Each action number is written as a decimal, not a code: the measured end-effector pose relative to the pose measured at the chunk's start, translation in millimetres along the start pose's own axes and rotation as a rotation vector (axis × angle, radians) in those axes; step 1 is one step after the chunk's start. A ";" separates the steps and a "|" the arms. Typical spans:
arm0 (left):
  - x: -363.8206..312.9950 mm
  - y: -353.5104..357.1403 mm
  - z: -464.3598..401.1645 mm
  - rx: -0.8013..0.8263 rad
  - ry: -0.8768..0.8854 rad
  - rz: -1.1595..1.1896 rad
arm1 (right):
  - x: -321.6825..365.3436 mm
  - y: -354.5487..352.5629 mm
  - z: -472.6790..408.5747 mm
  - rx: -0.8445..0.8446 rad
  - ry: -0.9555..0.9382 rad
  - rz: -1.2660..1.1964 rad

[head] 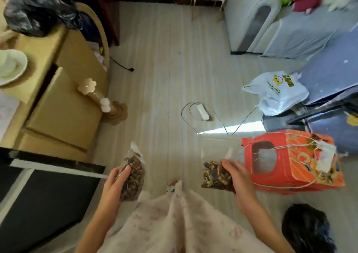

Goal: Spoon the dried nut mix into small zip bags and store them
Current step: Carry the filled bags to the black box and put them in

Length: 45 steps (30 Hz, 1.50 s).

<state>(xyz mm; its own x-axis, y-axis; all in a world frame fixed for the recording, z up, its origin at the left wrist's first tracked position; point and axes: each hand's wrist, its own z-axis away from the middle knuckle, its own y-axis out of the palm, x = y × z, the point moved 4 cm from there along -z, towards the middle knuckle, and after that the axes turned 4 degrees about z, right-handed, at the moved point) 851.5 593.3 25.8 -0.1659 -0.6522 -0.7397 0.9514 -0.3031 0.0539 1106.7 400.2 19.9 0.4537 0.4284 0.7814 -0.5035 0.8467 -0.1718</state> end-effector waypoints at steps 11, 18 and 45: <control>-147.4 160.9 -136.1 0.112 0.093 -0.049 | 139.0 27.0 -169.0 0.004 0.021 -0.046; -214.3 254.6 -236.9 0.027 0.045 0.070 | 251.9 32.5 -310.4 0.010 -0.018 -0.071; -602.0 555.4 -678.1 0.094 0.053 -0.128 | 637.4 158.2 -755.9 -0.118 0.049 -0.058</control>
<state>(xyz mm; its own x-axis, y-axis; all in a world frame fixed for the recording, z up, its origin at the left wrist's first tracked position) 1655.7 1288.8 46.1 -0.2676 -0.5677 -0.7785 0.8947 -0.4464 0.0180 1872.0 1045.7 37.2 0.5166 0.3904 0.7621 -0.3865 0.9005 -0.1993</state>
